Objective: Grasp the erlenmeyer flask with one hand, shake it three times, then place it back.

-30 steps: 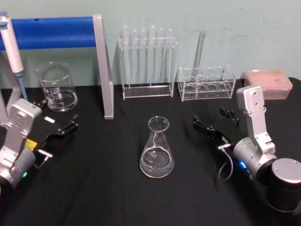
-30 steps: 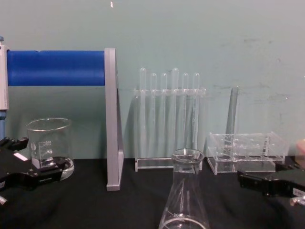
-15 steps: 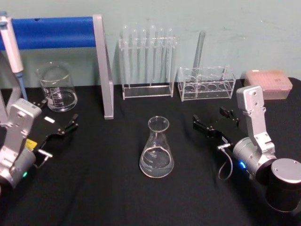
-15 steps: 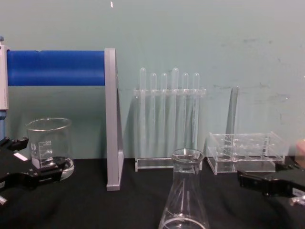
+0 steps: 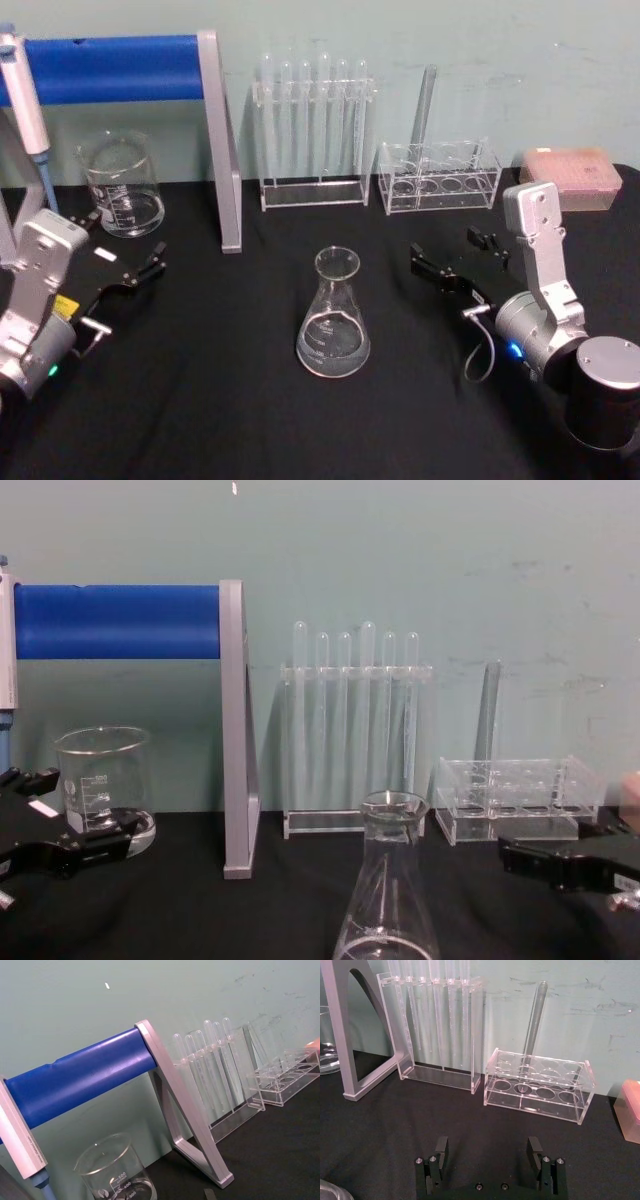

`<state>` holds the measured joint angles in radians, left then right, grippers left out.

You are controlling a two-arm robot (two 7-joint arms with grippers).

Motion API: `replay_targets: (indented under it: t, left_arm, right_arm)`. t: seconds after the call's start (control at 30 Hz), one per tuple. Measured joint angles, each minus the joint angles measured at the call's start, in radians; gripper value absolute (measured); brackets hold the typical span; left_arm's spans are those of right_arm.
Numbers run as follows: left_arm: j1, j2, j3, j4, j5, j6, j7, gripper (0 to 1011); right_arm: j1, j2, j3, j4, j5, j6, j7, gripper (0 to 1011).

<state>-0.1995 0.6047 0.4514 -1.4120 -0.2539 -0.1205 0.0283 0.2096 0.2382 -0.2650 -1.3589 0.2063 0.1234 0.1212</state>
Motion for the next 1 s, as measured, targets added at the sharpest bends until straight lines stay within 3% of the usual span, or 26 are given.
replay_targets:
  t: [1.0]
  left_arm:
    - [0.0,0.0,0.0,0.0,0.0,0.0,0.0,1001]
  right_arm:
    - [0.0,0.0,0.0,0.0,0.0,0.0,0.0,1000]
